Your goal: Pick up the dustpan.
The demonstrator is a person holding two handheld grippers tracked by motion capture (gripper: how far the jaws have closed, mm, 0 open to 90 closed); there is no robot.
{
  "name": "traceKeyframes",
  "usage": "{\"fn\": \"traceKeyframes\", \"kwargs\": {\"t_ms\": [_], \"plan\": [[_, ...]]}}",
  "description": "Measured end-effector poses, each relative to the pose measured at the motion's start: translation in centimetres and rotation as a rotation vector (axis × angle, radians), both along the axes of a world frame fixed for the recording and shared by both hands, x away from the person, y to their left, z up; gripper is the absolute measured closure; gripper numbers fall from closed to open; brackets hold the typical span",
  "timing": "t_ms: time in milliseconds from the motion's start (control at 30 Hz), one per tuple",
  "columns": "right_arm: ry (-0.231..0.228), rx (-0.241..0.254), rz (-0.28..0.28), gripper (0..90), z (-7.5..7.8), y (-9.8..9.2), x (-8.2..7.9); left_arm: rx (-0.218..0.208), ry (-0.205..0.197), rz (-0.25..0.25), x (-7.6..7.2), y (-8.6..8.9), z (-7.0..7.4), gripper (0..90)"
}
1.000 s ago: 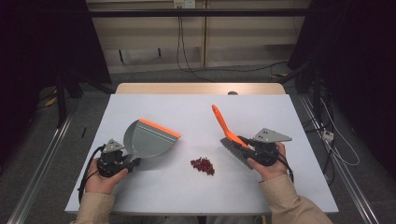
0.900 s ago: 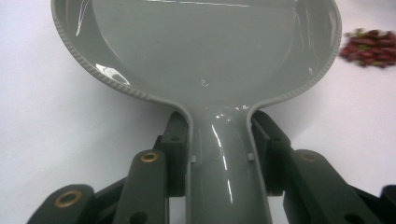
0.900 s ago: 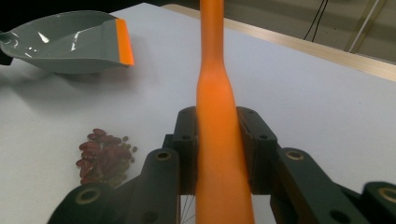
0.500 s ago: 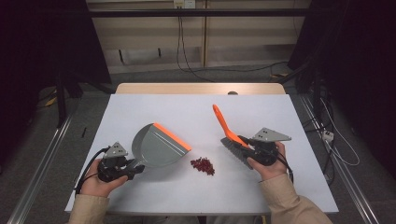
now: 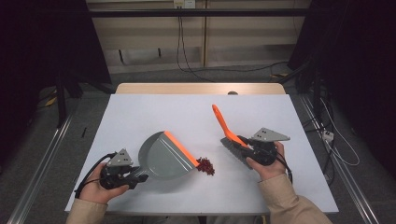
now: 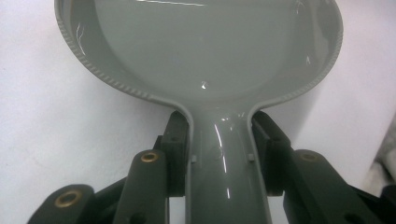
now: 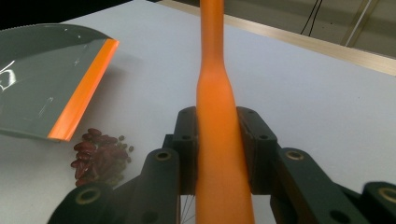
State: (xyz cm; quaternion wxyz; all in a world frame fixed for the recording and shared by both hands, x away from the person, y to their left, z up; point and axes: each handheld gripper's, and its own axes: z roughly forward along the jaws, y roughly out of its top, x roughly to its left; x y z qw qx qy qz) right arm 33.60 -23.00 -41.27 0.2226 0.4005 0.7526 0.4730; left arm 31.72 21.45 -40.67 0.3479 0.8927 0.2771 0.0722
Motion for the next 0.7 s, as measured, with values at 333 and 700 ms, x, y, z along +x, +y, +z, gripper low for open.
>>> {"fn": "traceKeyframes", "kwargs": {"t_ms": [333,700], "plan": [[0.004,-0.009,0.001,71.6,-0.1,0.6,0.1,0.022,0.030,-0.052,-0.9,-0.1,-0.5,63.1],[0.004,-0.016,-0.001,71.6,-0.4,1.6,0.4,0.027,0.061,-0.100,-1.2,-0.6,-0.8,63.1]]}}
